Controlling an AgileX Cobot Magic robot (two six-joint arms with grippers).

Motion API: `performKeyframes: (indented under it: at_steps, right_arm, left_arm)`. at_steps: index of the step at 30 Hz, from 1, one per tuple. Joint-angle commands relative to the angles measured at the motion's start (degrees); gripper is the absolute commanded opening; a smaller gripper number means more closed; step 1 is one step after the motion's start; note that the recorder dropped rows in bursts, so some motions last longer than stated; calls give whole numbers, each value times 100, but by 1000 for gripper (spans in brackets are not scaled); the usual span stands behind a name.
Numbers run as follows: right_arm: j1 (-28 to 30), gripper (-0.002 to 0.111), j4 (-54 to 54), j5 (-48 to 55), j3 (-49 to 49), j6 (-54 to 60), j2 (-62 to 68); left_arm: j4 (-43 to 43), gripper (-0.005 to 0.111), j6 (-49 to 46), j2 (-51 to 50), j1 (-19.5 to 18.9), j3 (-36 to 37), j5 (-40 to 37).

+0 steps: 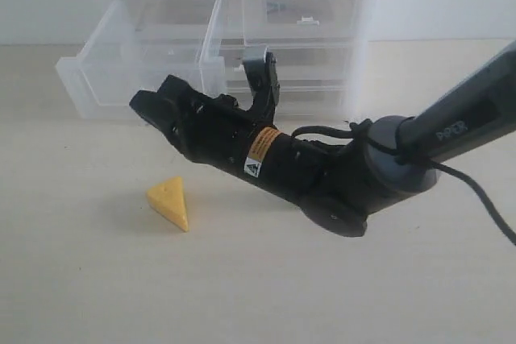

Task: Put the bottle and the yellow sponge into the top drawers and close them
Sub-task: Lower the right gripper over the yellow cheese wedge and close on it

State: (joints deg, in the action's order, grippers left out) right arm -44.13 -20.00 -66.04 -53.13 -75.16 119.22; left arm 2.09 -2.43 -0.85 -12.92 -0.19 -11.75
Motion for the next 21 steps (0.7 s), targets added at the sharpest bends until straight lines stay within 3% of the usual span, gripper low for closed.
performKeyframes:
  at_steps: [1, 6, 12, 15, 21]
  right_arm:
    - [-35, 12, -778, 1445, 85, 254, -377]
    - [-35, 41, -1850, 2577, 85, 593, -666]
    - [-35, 83, -2744, 3013, 100, 1065, -718]
    - [-44, 91, -2645, 3518, 100, 1769, -718]
    - [-44, 90, -1535, 3705, 77, 3392, -559]
  left_arm:
    - [40, 4, 52, -22, 14, 19, 21]
    - [40, 4, 52, -22, 14, 19, 21]
    - [40, 4, 52, -22, 14, 19, 21]
    - [40, 4, 52, -22, 14, 19, 21]
    - [40, 4, 52, -22, 14, 19, 21]
